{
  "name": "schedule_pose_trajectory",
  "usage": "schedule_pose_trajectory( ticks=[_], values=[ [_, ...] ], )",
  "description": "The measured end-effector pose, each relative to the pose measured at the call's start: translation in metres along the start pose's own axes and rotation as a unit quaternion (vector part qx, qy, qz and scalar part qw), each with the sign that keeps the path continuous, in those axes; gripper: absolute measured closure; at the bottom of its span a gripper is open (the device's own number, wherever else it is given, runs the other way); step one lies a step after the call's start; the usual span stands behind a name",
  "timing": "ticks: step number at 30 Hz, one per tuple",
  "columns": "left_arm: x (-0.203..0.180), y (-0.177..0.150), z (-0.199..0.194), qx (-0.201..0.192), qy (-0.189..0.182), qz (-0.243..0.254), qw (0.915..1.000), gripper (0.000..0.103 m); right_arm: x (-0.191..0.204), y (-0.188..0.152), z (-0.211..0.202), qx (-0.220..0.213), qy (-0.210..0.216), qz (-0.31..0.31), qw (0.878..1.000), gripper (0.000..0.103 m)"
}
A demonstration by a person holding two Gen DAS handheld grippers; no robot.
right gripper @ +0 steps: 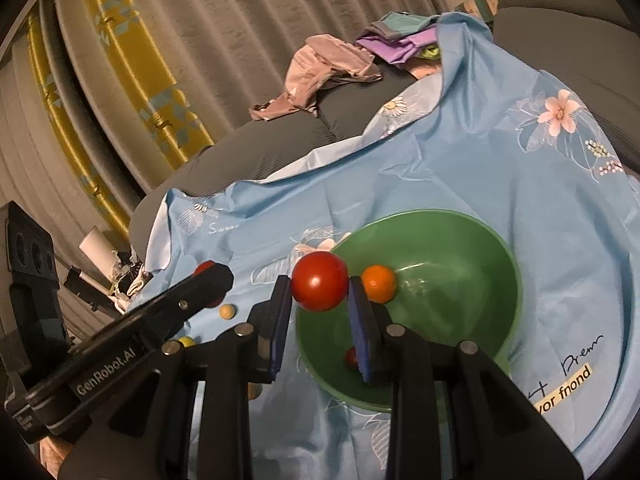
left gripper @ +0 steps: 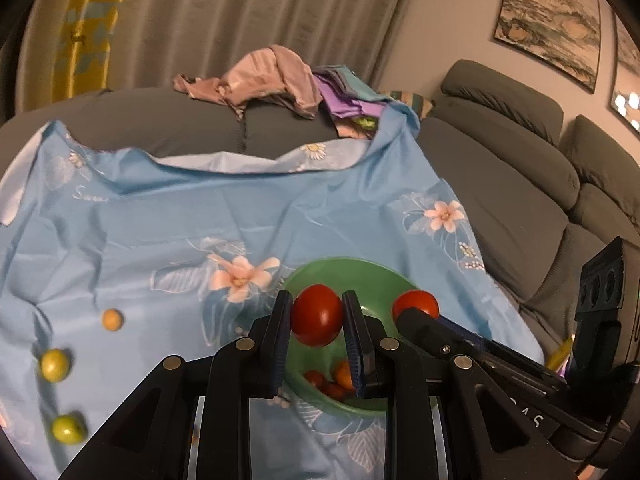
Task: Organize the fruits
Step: 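Lower the red tomato into the green bowl and open the right gripper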
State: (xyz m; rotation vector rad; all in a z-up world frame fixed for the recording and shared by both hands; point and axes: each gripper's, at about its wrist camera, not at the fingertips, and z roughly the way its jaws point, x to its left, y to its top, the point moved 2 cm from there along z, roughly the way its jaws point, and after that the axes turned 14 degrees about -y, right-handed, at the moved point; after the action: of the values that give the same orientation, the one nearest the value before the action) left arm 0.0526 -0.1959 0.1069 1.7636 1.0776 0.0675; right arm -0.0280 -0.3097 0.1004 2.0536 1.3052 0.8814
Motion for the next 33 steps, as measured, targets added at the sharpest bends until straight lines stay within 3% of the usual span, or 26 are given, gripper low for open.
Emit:
schedule_pose_trajectory(
  ticks=[20,33],
  values=[
    [-0.005,-0.022,0.047,0.063,-0.05,-0.032,0.9963,0.078,-0.028,0.001,0.012,0.017,-0.041,0.033,0.998,0.073],
    [-0.006,-0.033,0.063,0.082,-0.042,-0.027,0.9954,0.078,-0.042,0.0,0.024,0.031,-0.078,0.041,0.996,0.072]
  ],
)
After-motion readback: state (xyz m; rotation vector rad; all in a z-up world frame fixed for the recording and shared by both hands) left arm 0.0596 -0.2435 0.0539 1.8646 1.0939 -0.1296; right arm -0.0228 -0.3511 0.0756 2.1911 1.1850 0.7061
